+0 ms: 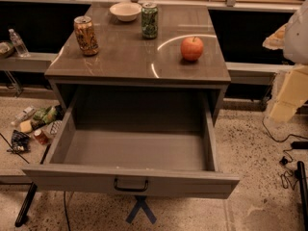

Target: Place green can into top drawer

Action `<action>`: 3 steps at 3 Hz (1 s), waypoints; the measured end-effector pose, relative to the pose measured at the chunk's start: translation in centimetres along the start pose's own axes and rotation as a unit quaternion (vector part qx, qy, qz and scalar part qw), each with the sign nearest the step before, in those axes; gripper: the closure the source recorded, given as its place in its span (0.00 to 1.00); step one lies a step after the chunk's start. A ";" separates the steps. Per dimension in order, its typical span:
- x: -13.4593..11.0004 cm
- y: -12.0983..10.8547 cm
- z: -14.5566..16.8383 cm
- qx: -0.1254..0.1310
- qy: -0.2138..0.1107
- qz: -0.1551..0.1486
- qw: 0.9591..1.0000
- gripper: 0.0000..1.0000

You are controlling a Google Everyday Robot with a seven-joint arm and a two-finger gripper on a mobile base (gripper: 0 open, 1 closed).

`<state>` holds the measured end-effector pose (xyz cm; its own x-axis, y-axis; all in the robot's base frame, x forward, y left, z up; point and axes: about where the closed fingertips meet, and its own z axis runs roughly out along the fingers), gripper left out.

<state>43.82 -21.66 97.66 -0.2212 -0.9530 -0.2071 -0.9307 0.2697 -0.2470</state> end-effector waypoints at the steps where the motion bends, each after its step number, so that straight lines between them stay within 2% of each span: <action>1: 0.0 0.0 0.0 0.000 0.000 0.000 1.000 0.00; 2: -1.2 -1.6 0.7 0.009 -0.030 0.009 0.999 0.00; 3: -4.1 -5.5 2.3 0.022 -0.077 0.034 0.996 0.00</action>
Offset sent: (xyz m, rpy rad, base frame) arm 0.0485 0.0181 -0.0043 0.1386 -0.0575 -0.0156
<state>50.55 -18.96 97.66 -0.2332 -0.9005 -0.3671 -0.9008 0.3422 -0.2672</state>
